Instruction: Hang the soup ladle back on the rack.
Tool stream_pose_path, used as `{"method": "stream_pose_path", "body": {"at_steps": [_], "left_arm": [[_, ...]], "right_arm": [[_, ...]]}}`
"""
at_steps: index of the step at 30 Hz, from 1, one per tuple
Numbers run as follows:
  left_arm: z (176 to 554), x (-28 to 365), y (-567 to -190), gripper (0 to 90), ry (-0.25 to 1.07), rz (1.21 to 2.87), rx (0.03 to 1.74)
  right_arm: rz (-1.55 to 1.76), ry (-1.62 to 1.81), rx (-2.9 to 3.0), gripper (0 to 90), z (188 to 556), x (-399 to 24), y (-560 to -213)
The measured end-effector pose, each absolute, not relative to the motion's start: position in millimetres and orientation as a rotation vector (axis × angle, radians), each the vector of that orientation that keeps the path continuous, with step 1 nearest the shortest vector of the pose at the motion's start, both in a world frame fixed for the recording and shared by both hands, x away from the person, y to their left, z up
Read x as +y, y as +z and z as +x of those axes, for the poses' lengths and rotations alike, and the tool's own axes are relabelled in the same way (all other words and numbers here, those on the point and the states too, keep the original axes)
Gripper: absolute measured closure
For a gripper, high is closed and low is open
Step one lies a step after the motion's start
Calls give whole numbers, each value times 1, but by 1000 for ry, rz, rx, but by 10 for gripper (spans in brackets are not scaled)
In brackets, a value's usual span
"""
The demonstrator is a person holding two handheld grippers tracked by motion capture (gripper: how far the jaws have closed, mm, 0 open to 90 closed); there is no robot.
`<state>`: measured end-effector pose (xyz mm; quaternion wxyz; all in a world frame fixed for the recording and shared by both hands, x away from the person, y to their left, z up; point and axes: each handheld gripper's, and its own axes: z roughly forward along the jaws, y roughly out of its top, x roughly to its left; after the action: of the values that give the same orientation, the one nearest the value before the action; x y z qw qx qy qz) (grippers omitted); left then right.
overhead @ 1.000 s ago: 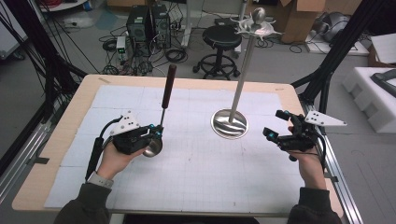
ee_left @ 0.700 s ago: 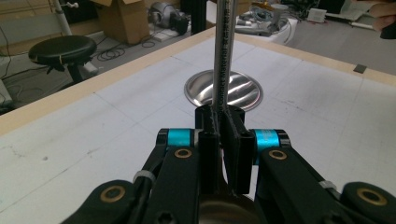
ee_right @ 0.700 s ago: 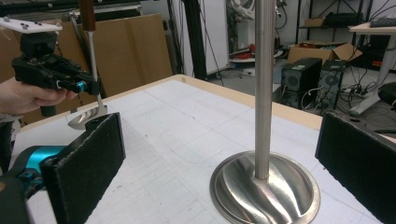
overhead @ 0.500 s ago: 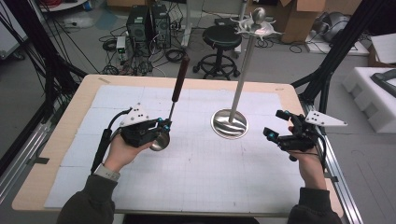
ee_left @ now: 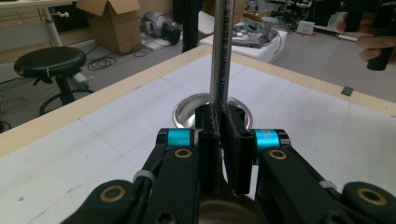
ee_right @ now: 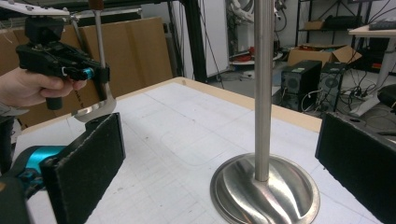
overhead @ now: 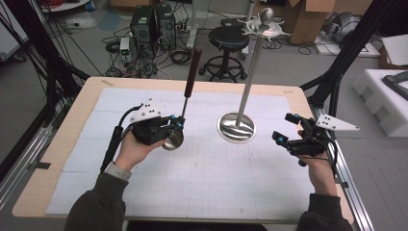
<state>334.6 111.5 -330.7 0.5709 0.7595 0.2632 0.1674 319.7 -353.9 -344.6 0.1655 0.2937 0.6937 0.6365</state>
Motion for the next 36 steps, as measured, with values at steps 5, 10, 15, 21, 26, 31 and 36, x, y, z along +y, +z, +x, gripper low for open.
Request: {"method": "stream_pose_path", "body": {"at_steps": [5,10,15,21,26,31,36], "left_arm": [[342,105,-327,845,380,1788,624],[348,101,-325,845,347,1780,605],[355,93,-319,845,357,1791,613],[362,79,-311,845,370,1795,596],[367,71,-305,845,381,1803,593],[370,64,-297,845,420,1795,590],[374,58,-292,845,420,1800,584]], "right_arm": [[828,1816,1974,3,320,-354,-345],[835,1824,1975,3,320,-353,-344],[827,1826,1975,4,321,-352,-345],[829,1821,1992,3,322,-350,-346],[825,1826,1988,3,322,-350,-346],[834,1841,1970,3,319,-355,-345],[838,1849,1963,3,319,-356,-344]]}}
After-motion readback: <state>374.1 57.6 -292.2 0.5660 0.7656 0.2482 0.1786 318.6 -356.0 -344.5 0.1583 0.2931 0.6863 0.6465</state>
